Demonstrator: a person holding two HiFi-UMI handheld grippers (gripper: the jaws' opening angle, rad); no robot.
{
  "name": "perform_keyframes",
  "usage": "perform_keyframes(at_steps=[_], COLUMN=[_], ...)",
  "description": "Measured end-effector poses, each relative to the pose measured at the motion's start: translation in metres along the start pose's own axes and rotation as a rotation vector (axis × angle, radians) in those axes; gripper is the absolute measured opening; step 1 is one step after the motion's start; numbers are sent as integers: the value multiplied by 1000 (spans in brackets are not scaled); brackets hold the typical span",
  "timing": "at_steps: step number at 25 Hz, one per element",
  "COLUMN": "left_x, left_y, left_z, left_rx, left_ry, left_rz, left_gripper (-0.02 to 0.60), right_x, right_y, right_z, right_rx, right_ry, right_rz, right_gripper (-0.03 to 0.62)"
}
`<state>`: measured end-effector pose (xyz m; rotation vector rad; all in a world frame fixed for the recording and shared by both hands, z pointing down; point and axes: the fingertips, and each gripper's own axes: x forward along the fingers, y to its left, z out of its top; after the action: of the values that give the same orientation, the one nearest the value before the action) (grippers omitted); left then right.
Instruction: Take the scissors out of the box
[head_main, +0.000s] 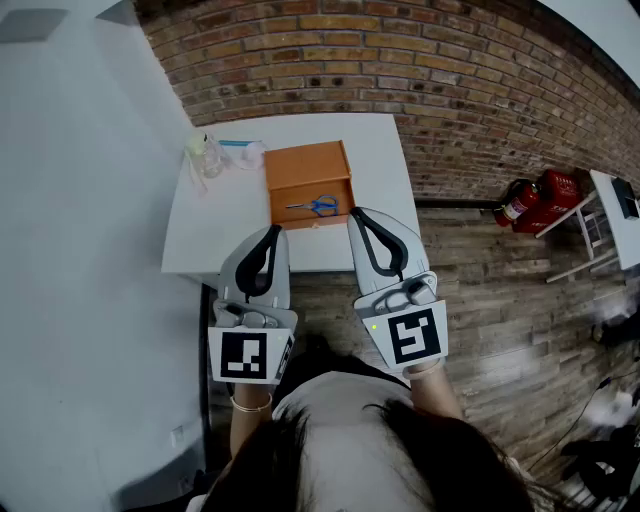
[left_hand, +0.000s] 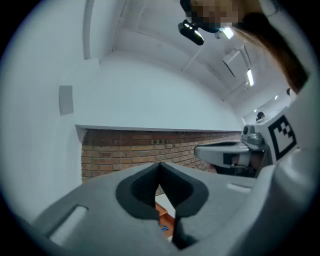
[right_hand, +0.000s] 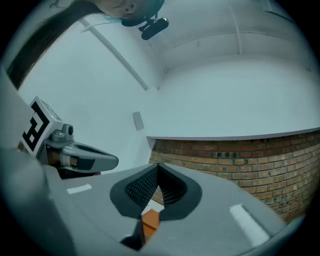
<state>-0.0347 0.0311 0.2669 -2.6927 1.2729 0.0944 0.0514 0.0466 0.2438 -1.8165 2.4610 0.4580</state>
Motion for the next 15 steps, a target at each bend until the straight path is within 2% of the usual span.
perform_keyframes(at_steps=[4,9,12,15], left_x=[9,17,20,22], left_y=[13,29,38,46], left_z=[1,-9,-14,-22], left_rx=[-37,-32,-46,-29], left_ry=[-14,-3,-3,9], left_rz=[-3,-23,-32,-51], left_gripper=[2,2,2,2], right_x=[13,28,34,41], right_y=[1,-1,1,5], right_z=[-4,-11,-14,-19], right_rx=[8,30,-7,1], right_ry=[-1,-7,4,22], right_rz=[-20,-43,-47,-52], right_gripper=[0,-3,-3,6])
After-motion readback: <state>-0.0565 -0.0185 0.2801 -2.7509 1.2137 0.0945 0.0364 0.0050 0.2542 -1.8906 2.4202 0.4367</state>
